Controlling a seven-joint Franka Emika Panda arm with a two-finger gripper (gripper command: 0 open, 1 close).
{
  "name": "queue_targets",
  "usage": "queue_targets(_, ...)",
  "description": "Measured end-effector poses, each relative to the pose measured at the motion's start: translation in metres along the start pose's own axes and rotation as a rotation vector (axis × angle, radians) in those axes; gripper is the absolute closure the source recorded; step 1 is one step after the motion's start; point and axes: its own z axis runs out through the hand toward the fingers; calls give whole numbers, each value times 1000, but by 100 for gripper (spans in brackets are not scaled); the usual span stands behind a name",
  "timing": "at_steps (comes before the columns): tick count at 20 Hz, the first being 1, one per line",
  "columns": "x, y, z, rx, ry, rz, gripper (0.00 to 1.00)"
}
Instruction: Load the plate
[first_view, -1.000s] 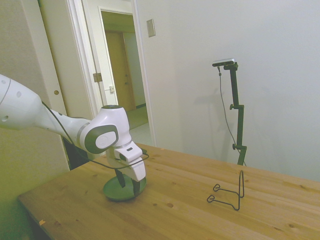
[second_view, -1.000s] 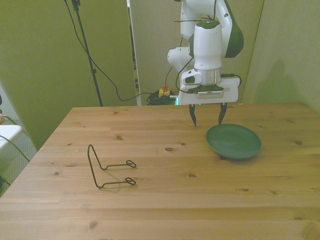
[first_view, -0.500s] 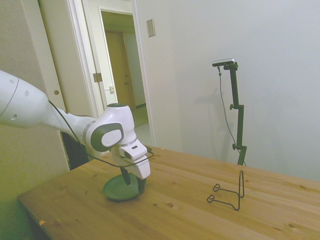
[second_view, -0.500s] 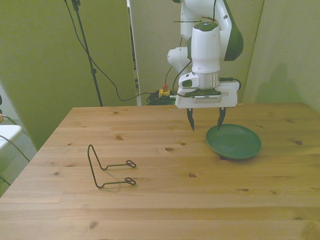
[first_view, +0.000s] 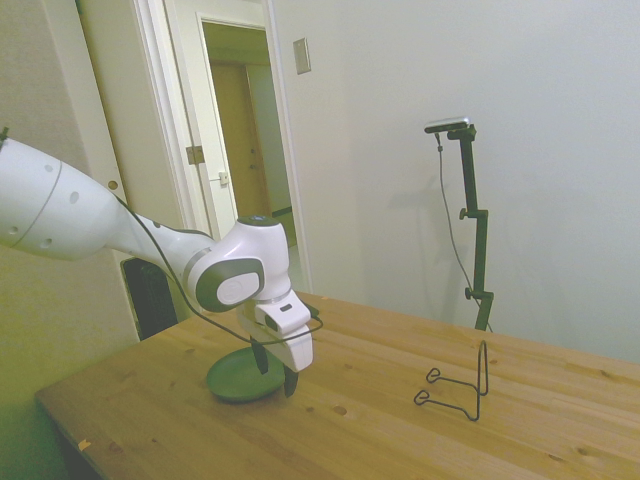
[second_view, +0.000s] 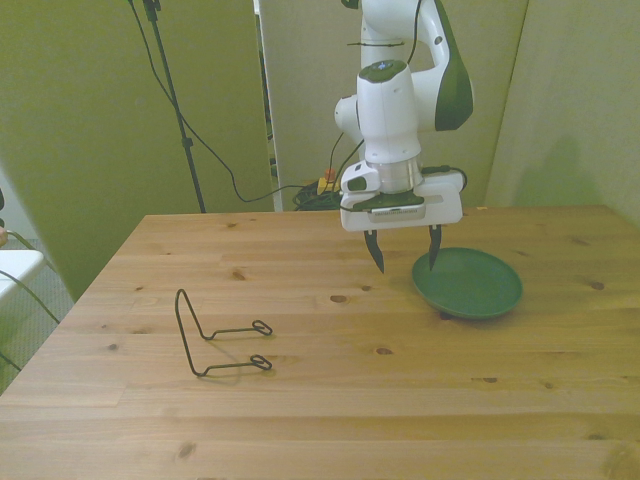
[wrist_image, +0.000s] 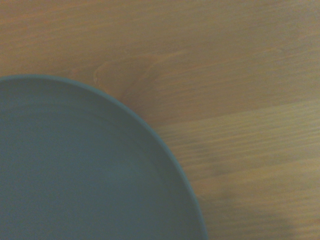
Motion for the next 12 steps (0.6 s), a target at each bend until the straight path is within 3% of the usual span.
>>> queue_targets(6, -15, -25, 13, 45, -44, -35, 0)
queue_targets(7, -17, -26, 14, 47, -47, -38, 100)
queue_targets(12, -18, -26, 16, 50, -54, -47, 100)
